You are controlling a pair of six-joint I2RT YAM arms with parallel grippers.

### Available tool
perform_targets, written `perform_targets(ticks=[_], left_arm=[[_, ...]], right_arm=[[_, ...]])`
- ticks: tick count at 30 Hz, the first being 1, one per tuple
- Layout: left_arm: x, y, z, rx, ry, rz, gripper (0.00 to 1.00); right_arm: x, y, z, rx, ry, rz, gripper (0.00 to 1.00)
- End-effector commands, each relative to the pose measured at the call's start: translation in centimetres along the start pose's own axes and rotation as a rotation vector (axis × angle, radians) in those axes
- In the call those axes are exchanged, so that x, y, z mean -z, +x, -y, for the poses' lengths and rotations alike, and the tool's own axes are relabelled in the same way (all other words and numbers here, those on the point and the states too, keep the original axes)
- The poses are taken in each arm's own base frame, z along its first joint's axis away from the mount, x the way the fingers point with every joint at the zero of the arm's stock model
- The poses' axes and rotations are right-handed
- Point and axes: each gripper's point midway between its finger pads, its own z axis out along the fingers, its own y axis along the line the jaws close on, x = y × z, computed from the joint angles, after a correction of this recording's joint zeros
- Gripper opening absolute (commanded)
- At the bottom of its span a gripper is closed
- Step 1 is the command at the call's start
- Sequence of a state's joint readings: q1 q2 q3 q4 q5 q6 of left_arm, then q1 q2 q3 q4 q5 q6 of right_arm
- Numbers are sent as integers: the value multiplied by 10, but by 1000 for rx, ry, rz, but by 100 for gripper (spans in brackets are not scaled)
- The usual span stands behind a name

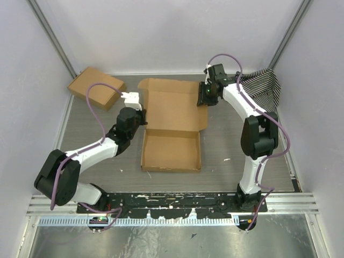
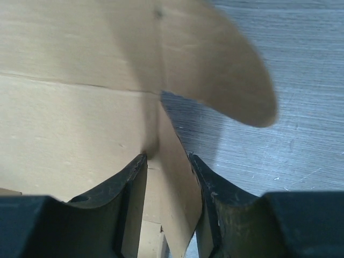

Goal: Fold the paper box

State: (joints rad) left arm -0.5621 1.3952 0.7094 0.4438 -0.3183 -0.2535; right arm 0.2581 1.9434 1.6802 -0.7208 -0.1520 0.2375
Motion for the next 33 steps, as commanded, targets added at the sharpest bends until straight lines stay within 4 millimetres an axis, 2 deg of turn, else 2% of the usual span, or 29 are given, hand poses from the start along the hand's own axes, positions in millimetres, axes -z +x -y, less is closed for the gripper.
perform_targets(ticks=[1,4,6,8,12,13,14,19,23,24,25,29,33], left_arm=[[7,-40,15,-18,59,168,0],[10,-42,17,-40,68,186,0],[13,-44,17,-44,69,202,0],[15,-45,17,-46,68,209,0],[17,-47,18,-50,66,216,0],[16,-47,18,-52,64,214,0],[16,-47,18,-53,62,210,0],[15,-46,13,-53,18,172,39],[15,-55,1,-51,-73,133,57],[16,-55,-3,-61,-105,108,59],[16,-65,-5,-67,-131,98,60],[21,-85,-8,-108,-191,14,63],[22,-101,12,-126,-103,-36,63]], right_arm=[[50,-36,-25,70,-71,129,42],[57,-40,-22,79,-50,143,42],[59,-41,-20,80,-31,142,38],[60,-39,-17,78,-14,131,29],[63,-39,-12,71,18,128,4],[64,-39,-10,68,25,132,2],[65,-40,-10,69,30,141,1],[78,-55,-10,96,31,260,1],[97,-68,-11,122,26,404,1],[101,-69,-10,126,26,438,1],[111,-72,-11,129,24,481,1],[127,-71,-11,141,17,582,1],[131,-66,-12,136,4,624,1]])
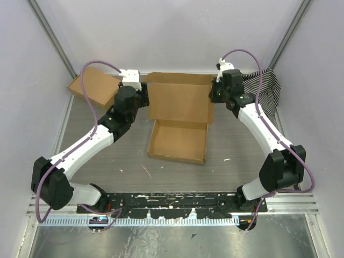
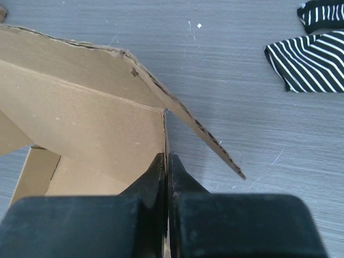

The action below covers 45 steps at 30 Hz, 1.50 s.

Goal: Fold the paper box

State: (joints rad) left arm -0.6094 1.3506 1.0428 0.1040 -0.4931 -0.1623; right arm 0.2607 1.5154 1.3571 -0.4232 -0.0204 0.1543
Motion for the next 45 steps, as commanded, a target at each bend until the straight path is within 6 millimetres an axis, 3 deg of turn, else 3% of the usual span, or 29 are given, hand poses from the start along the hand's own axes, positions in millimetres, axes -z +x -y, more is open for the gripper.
perform_targets(ticks=[1,6,16,27,32,40,45], left_arm=[[10,-3,8,-55,50,-122,63],[3,5,21,-100,90,-219,62],[-36,35,11,-167,-10,-369,62],[-55,22,-1,-87,0,-359,63],[-68,23,6,-30,94,-382,59],[-80,18,17,1,144,-408,45],[-78,22,21,-14,179,-431,14]], right_arm=[[14,-43,-8,4,-25,218,1],[15,-32,-14,2,-69,250,2],[21,-27,-20,44,-116,264,1],[19,-25,-24,64,-141,237,1],[17,-23,-29,70,-164,220,2],[14,-20,-31,88,-177,186,2],[14,-23,-33,86,-186,171,2]])
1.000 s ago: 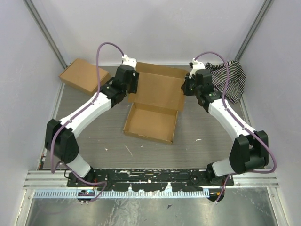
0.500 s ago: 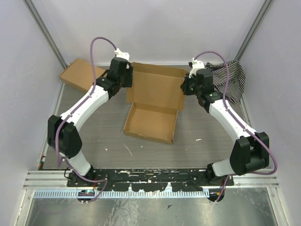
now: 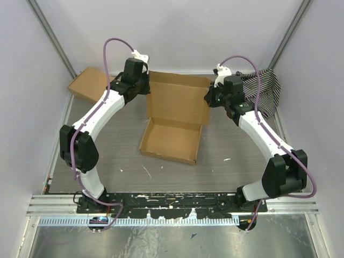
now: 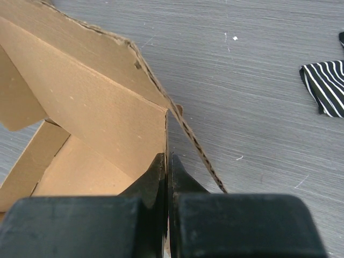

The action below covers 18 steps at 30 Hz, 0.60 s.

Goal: Fold the paper box

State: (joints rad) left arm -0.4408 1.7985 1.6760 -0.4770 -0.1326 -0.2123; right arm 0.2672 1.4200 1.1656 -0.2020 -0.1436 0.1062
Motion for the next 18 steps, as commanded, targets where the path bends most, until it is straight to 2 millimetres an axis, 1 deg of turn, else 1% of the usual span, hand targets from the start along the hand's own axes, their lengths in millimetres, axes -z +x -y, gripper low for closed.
perform_targets(ticks=[1,2,6,8,12,16,18], left_arm=[[2,-3,10,-21,56,-13,6],[2,-1,9,-24,56,-23,1],[4,10,5,-31,42,-65,0],[6,13,3,-30,30,-72,0],[17,10,-3,-11,9,-28,0],[31,4,-6,1,3,16,0],[36,2,-5,1,7,30,0]], right_arm=[[4,-33,-12,27,-41,62,2],[3,-33,-12,25,-43,56,3],[1,-33,-13,15,-45,23,6],[-2,-33,-11,-1,-24,-13,12],[-8,-29,-3,-17,25,-98,27],[-9,-27,2,-22,53,-151,30],[-10,-26,-1,-27,40,-178,30]])
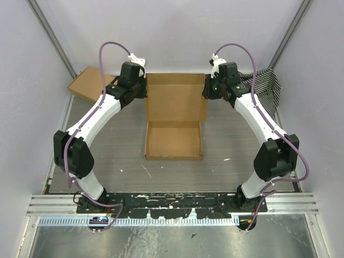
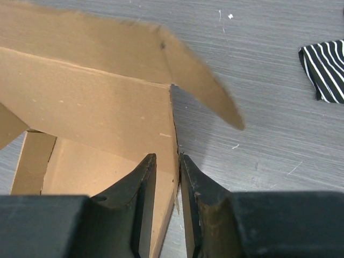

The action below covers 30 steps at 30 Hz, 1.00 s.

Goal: Fold the paper box

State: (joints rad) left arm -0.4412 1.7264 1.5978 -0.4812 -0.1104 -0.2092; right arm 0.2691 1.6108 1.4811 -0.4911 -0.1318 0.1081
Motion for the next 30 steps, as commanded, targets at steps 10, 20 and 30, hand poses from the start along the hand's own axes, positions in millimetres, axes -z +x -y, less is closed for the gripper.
perform_targets(ticks=[10,20,30], left_arm=[[36,-21,-1,23,28,174,0],[44,-38,6,62,63,242,0],[35,-71,9,50,62,346,0]], right_arm=[[-8,-6,1,-29,27,-101,15],[-10,-42,-13,-97,16,40,3],[-2,-93,-15,-45,101,307,3]])
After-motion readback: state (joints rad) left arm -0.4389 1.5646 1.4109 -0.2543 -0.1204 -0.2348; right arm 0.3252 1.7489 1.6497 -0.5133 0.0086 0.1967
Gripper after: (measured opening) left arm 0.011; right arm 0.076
